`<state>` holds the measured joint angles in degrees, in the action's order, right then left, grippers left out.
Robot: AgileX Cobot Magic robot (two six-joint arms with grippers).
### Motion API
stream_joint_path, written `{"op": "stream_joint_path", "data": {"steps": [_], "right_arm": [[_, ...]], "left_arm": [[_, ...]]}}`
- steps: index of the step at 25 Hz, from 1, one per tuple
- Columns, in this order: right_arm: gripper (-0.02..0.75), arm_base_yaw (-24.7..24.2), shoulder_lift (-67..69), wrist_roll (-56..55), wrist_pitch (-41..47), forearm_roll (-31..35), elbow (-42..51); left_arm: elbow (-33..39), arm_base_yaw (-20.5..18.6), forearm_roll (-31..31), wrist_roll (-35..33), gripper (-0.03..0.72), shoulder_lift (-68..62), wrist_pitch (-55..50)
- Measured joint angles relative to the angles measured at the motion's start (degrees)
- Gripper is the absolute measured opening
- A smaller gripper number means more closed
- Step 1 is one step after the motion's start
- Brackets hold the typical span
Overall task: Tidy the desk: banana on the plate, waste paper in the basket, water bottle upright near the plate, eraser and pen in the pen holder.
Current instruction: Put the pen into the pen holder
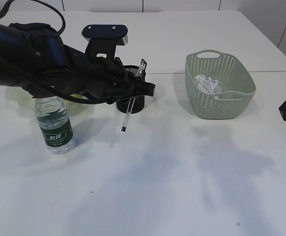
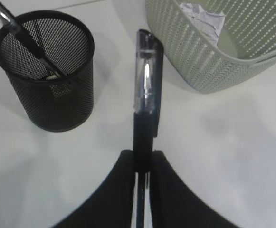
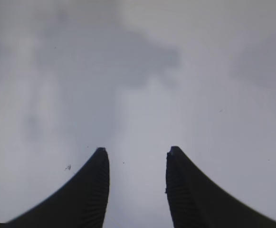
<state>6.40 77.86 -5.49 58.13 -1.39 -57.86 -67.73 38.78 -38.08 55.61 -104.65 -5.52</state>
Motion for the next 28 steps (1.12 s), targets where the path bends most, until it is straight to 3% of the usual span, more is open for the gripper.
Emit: {"op": "stream_joint_path", "data": {"steps": [11, 17, 28], "right_arm": [[0.305, 0.0, 0.0, 0.0, 1.0, 0.0, 0.0], [0.305, 0.0, 0.0, 0.0, 1.1, 0.0, 0.0], [0.305, 0.0, 0.0, 0.0, 1.2, 0.0, 0.0]], "left_arm": [[0.0, -2.2, -5.9, 0.0, 0.027, 0.0, 1.9], [0.0, -2.6, -6.7, 0.0, 0.027, 0.0, 9.2], [0.0, -10.2, -4.0, -2.9, 0.027, -2.9, 27.1]]}}
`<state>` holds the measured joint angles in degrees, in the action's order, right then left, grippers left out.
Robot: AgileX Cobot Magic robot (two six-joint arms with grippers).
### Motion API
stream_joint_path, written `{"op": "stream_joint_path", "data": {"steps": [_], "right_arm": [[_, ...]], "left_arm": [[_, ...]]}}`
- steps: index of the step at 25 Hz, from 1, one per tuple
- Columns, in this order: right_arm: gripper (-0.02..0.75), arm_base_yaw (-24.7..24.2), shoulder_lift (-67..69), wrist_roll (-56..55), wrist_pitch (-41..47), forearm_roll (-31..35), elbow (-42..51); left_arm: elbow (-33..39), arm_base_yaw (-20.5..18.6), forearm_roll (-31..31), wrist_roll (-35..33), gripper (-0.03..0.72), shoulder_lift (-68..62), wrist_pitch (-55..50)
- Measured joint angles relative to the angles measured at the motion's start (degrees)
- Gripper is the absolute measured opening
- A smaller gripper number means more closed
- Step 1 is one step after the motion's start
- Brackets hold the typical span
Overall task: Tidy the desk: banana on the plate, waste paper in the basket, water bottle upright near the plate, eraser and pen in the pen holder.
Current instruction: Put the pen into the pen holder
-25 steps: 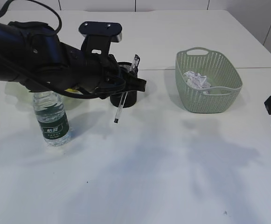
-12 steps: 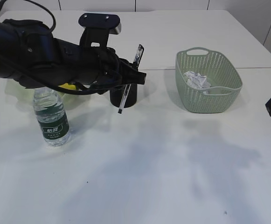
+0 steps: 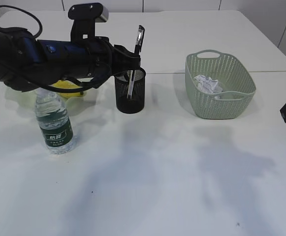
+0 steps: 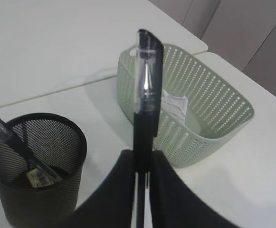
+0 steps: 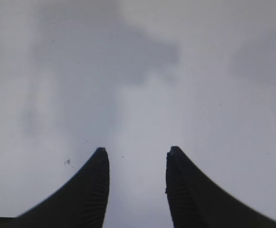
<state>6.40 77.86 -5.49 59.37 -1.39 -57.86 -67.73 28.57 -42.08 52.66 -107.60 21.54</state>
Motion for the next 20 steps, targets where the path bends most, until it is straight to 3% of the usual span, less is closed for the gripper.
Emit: {"op": "stream_joint_path", "data": {"steps": [6, 11, 20], "right_arm": [[0.305, 0.0, 0.0, 0.0, 0.0, 0.0, 0.0], [0.305, 0.0, 0.0, 0.0, 0.0, 0.0, 0.0], [0.305, 0.0, 0.0, 0.0, -0.1, 0.0, 0.0]], "left_arm": [[0.0, -0.9, 12.7, -14.3, 0.027, -2.2, 8.2], [0.0, -0.9, 23.5, -21.6, 0.027, -3.8, 13.6], [-1.0, -0.9, 32.5, -31.7, 0.027, -6.9, 18.2]]}}
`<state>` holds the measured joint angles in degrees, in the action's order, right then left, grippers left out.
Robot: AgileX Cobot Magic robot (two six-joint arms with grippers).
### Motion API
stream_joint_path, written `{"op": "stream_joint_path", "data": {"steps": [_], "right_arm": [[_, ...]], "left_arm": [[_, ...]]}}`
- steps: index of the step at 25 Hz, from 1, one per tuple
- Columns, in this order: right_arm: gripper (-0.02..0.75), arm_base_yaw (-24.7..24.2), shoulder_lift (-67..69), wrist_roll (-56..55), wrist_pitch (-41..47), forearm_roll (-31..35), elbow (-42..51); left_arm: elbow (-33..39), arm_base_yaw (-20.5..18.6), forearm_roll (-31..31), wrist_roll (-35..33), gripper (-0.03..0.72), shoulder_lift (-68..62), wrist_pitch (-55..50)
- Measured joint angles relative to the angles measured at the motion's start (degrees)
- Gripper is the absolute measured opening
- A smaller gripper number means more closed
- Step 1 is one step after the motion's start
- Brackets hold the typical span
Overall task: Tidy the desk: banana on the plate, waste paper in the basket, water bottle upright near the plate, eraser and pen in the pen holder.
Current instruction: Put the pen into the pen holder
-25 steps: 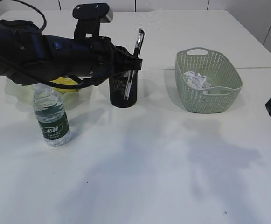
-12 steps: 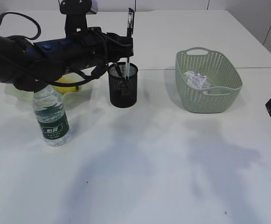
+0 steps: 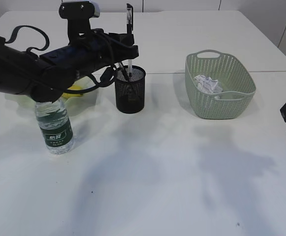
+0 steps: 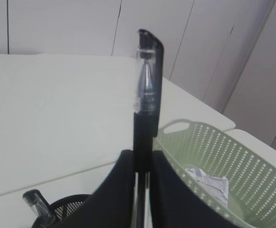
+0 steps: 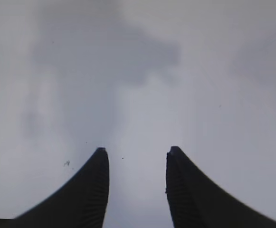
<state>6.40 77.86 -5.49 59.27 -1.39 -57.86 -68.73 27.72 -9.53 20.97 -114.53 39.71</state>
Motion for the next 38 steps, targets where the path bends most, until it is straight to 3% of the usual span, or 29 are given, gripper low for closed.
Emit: {"op": "stream_joint_path", "data": {"steps": [10, 16, 26, 38], "right_arm": [[0.305, 0.0, 0.0, 0.0, -0.4, 0.0, 0.0], [0.305, 0.0, 0.0, 0.0, -0.4, 0.0, 0.0], [0.305, 0.0, 0.0, 0.0, -0.8, 0.0, 0.0], [0.305, 0.0, 0.0, 0.0, -0.8, 0.0, 0.0]], "left_arm": [[-8.4, 0.2, 2.0, -2.0, 0.027, -4.7, -1.5], [-9.1, 2.3, 15.6, -12.7, 0.027, -5.4, -2.4], [-9.2, 3.5, 25.8, -20.1, 0.027, -6.9, -2.8], [-13.0, 3.9, 26.7, -21.0, 0.027, -9.9, -1.4]]}}
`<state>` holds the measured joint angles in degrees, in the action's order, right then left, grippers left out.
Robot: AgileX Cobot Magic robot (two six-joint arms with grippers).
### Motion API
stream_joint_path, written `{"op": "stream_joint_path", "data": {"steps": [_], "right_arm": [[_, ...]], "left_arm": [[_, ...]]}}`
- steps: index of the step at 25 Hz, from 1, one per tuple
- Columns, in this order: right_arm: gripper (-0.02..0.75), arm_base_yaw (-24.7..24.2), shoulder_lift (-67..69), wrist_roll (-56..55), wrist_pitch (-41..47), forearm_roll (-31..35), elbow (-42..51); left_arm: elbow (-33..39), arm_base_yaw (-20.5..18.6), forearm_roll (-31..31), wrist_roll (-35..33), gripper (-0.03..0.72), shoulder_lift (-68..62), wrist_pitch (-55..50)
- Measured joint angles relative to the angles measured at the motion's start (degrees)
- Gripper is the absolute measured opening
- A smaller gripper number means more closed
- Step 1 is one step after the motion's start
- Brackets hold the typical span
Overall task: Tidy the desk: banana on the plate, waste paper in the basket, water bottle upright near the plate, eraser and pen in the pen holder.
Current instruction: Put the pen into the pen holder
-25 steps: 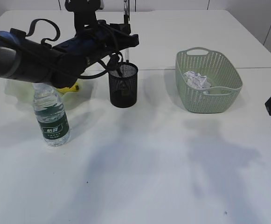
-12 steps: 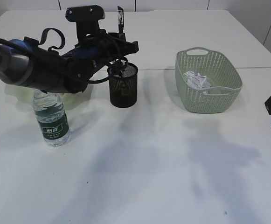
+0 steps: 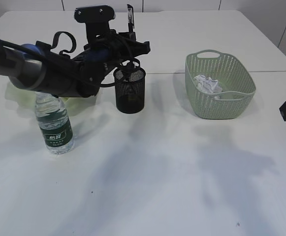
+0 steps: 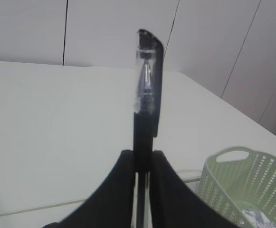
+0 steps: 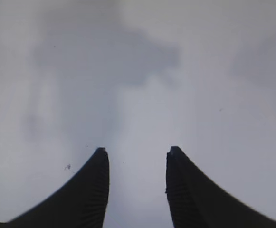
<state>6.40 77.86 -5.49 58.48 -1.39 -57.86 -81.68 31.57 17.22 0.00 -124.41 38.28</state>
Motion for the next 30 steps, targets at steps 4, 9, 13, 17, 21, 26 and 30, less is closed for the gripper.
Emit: {"op": "stream_joint_path", "data": {"steps": [4, 9, 13, 17, 21, 26, 30], "right_arm": [[0.305, 0.0, 0.0, 0.0, 0.0, 0.0, 0.0], [0.305, 0.0, 0.0, 0.0, 0.0, 0.0, 0.0], [0.305, 0.0, 0.0, 0.0, 0.0, 0.0, 0.0], [0.305, 0.0, 0.0, 0.0, 0.0, 0.0, 0.0], [0.305, 0.0, 0.0, 0.0, 0.0, 0.0, 0.0], [0.305, 0.0, 0.0, 0.0, 0.0, 0.0, 0.0], [0.305, 0.0, 0.0, 0.0, 0.0, 0.0, 0.0]], "left_arm": [[-0.2, 0.1, 0.0, 0.0, 0.027, -0.8, 0.6], [-0.2, 0.1, 0.0, 0.0, 0.027, -2.1, 1.4], [-0.3, 0.1, -0.1, 0.0, 0.027, -3.2, 1.8], [-0.3, 0.1, -0.4, 0.0, 0.027, -4.0, 3.1], [-0.3, 0.1, -0.8, 0.0, 0.027, -4.7, 3.8], [-0.3, 0.1, -1.0, 0.0, 0.027, -4.9, 3.8], [-0.4, 0.1, -1.8, 0.0, 0.027, -5.3, 3.8]]}}
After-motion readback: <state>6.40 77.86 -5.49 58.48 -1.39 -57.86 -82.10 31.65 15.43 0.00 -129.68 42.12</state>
